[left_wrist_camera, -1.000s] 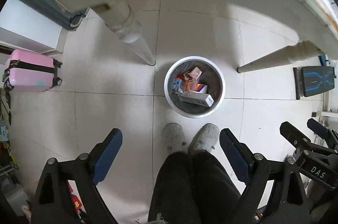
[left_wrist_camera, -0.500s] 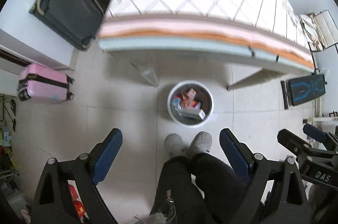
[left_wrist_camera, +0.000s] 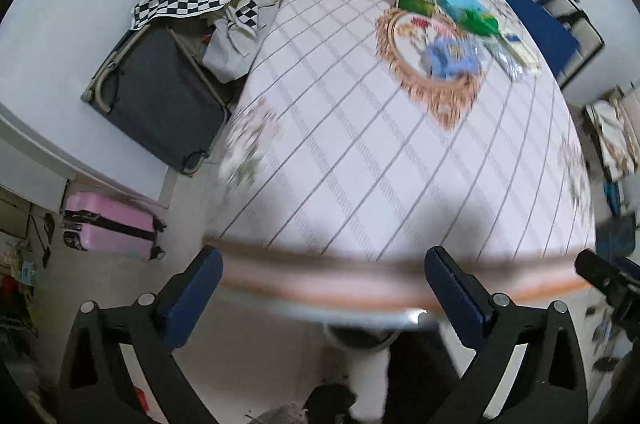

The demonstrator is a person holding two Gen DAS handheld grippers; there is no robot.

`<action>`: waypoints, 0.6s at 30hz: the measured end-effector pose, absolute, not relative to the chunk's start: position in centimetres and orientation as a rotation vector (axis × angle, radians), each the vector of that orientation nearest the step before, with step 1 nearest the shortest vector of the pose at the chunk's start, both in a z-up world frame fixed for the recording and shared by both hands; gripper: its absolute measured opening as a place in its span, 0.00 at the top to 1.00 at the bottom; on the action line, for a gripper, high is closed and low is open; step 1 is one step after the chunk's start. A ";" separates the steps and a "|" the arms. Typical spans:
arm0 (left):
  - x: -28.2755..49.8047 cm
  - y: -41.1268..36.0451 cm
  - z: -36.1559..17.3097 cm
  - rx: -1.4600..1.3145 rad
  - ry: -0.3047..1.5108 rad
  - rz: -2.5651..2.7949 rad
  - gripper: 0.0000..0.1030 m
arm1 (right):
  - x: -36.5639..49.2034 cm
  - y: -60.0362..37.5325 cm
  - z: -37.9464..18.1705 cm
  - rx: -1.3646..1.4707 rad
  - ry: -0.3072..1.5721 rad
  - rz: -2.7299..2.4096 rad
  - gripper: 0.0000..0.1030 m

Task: Collect trash
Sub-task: 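Grasp the blue snack wrapper with the left tool while the right tool grasps the medicine box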

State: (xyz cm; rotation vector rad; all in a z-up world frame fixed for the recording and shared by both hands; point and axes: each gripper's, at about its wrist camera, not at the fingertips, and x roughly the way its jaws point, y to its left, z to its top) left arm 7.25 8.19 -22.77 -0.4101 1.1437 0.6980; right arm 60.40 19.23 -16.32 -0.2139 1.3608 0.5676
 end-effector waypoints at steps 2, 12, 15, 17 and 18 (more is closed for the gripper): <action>10.9 9.3 -22.8 -0.445 1.148 0.704 0.00 | 65.5 20.2 -16.5 -0.227 1.343 0.558 0.01; 30.5 16.1 -28.1 -0.709 1.219 0.686 0.01 | 93.0 24.9 -21.5 -0.233 1.356 0.488 0.01; 34.8 17.5 -30.8 -0.768 1.246 0.662 0.01 | 99.7 26.7 -24.5 -0.239 1.379 0.471 0.01; 36.9 18.1 -32.5 -0.784 1.265 0.647 0.05 | 102.8 27.9 -26.4 -0.249 1.396 0.467 0.01; 37.8 18.3 -33.2 -0.789 1.278 0.641 0.08 | 104.2 28.6 -27.3 -0.256 1.403 0.473 0.01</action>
